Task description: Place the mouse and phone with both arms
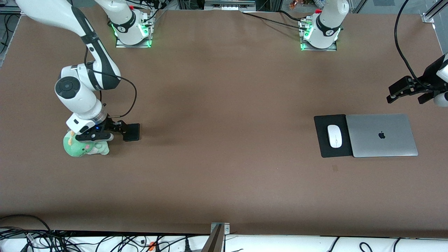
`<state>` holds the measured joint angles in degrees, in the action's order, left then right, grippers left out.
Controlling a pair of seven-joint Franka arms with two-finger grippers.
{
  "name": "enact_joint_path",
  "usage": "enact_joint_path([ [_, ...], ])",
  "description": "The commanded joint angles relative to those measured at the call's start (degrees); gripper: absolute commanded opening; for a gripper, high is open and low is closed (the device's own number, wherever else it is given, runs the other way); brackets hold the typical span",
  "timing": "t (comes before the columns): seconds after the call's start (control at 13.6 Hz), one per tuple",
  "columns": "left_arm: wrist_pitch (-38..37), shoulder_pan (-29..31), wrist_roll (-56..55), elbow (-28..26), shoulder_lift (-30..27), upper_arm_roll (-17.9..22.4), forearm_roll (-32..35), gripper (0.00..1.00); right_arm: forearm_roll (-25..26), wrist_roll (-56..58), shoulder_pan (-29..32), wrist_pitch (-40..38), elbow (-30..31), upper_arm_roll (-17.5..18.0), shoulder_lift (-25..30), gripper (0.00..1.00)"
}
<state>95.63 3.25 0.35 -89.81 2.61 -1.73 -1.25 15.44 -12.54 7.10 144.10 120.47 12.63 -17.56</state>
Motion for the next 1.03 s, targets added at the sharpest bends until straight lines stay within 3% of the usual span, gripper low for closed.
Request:
enact_joint_path([
  [0.0, -1.4, 0.6, 1.3, 1.7, 0.6, -0.3, -1.3, 1.0, -8.2, 5.1, 0.5, -10.6, -4.5, 0.8, 3.1, 1.0],
  [0.22, -1.5, 0.7, 0.9, 1.7, 0.6, -0.3, -1.6, 1.0, -16.0, 11.7, 0.3, -26.5, -11.5, -0.4, 7.0, 1.0],
  [0.51, -1.6, 0.6, 0.7, 1.6, 0.6, -0.3, -1.7, 1.0, -16.6, 11.8, -0.3, -41.4, -17.8, -4.3, 12.3, 1.0],
  [0.66, -1.6, 0.6, 1.0, 1.6, 0.6, -0.3, -1.7, 1.0, -16.6, 11.8, -3.3, -48.0, -20.4, -8.2, 15.4, 1.0],
  [0.81, -1.6, 0.6, 0.7, 1.6, 0.6, -0.3, -1.7, 1.0, -16.5, 11.9, -6.1, -51.5, -22.0, -12.3, 17.6, 1.0],
  [0.95, -1.6, 0.6, 0.8, 1.6, 0.6, -0.3, -1.7, 1.0, -16.4, 12.0, -7.0, -53.8, -23.3, -13.8, 19.0, 1.0],
])
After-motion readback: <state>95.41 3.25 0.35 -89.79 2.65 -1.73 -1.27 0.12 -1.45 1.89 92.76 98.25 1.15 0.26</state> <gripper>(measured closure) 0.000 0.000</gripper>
